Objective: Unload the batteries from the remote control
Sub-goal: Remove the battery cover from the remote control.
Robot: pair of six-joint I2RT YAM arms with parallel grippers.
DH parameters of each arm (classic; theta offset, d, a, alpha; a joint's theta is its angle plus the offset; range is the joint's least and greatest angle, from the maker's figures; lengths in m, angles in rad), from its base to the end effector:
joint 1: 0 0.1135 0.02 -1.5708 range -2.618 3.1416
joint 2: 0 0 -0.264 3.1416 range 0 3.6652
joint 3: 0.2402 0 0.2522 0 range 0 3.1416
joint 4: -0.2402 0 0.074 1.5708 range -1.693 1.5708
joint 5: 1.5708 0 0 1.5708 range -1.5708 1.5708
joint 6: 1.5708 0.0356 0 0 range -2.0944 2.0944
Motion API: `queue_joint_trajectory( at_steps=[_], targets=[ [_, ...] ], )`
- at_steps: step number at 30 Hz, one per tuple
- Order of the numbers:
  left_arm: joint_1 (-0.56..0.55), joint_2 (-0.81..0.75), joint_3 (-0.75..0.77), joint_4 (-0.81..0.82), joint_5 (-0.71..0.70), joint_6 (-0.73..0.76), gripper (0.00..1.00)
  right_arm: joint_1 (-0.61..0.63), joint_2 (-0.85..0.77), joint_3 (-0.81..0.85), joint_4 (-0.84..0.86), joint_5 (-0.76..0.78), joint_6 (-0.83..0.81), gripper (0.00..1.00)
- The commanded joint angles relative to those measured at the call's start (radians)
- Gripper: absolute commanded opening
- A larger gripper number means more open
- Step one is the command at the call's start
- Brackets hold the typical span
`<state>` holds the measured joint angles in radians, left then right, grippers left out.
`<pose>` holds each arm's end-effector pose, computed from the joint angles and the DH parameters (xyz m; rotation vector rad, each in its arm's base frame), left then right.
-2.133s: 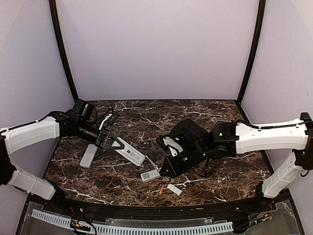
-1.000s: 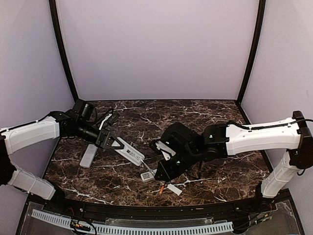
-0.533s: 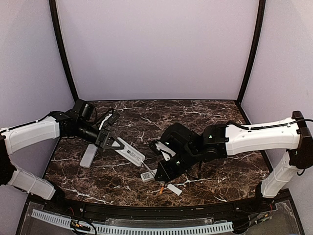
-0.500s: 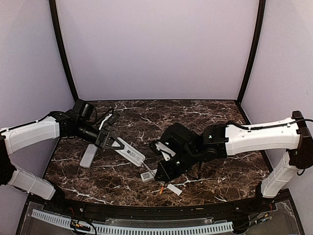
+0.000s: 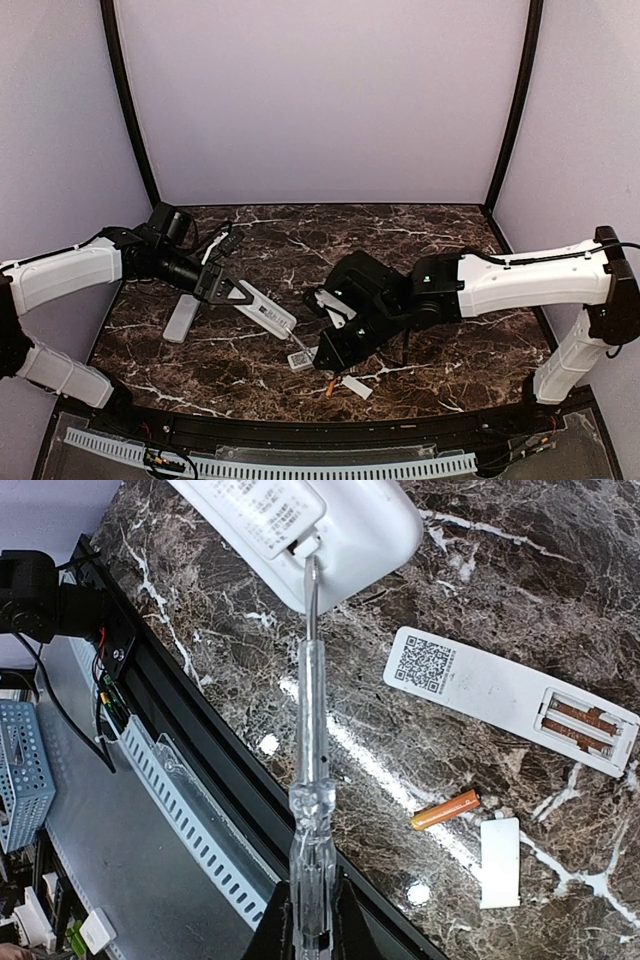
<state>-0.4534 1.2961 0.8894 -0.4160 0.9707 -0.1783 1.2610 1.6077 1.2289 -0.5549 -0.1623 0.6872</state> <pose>0.2219 -0.1408 0.2568 0.7995 2.2480 -1.4562 0.0995 0.3298 0.2548 -0.8579 2.6445 0.8851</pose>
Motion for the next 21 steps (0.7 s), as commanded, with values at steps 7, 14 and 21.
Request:
queue_joint_trajectory(
  at_steps=[7,14,21],
  targets=[
    [0.002,0.002,-0.004,0.014,0.08,0.017,0.0,0.008,0.012,0.02,0.019,0.029,-0.004,0.0],
    [0.002,0.007,-0.004,0.014,0.085,0.017,0.0,0.008,-0.018,-0.014,0.065,0.066,0.004,0.0],
    [0.002,0.016,-0.003,0.014,0.094,0.014,0.0,0.008,-0.073,-0.083,0.159,0.093,0.009,0.0]
  ],
)
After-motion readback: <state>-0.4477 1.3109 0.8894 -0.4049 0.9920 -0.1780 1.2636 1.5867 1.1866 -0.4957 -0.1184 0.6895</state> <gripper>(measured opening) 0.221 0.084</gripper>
